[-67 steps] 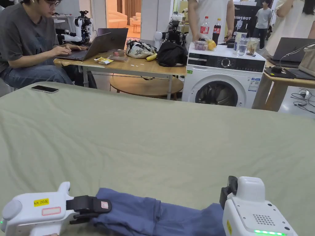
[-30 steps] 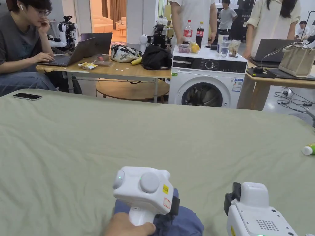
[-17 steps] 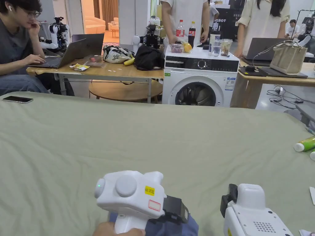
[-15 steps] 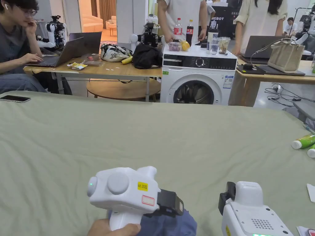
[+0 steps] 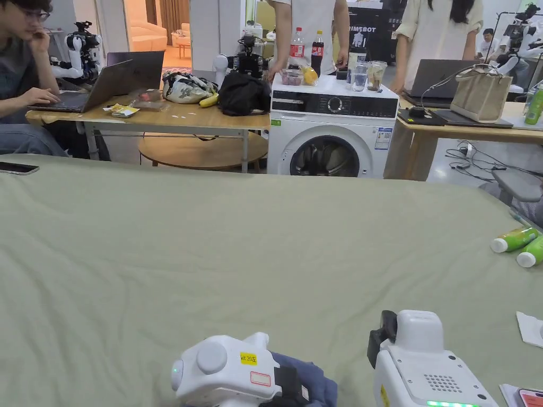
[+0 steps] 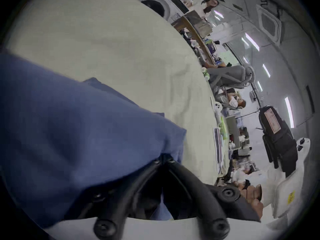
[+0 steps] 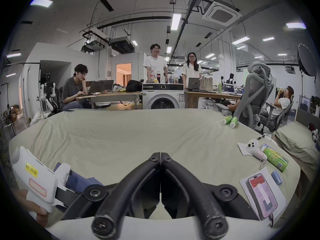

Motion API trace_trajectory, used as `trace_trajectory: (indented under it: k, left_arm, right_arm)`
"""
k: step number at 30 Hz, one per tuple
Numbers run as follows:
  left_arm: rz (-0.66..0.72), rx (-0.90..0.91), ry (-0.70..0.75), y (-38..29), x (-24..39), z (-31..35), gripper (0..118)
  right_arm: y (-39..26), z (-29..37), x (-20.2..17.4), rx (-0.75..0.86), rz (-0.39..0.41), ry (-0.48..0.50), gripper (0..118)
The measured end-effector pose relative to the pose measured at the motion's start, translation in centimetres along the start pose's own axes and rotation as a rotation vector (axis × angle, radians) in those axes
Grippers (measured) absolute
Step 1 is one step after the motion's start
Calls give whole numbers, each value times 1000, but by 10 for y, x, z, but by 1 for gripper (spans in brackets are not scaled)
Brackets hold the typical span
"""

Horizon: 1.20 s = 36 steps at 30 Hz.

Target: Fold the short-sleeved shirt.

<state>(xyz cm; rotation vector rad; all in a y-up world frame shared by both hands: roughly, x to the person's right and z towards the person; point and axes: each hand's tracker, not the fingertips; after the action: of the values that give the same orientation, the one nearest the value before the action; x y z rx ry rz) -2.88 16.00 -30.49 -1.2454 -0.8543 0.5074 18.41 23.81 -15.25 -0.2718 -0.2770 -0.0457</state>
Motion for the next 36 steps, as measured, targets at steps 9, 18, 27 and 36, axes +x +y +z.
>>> trace_trajectory:
  k: [9,18,27,36]
  left_arm:
    - [-223,129,67,3,30,70,0]
    - [-542,843,526,-48,25,180,0]
    - [-518,1034,656,-66,-2,222,0]
    - [-469,1040,666,-82,-12,227,0]
  right_arm:
    - [8,-9,-13,13,8,17,0]
    - [20,-17,-34,61,8,33,0]
    - [29,-7,-56,-18,41,122,0]
    - [-50,-43,-92,-514,97,187,0]
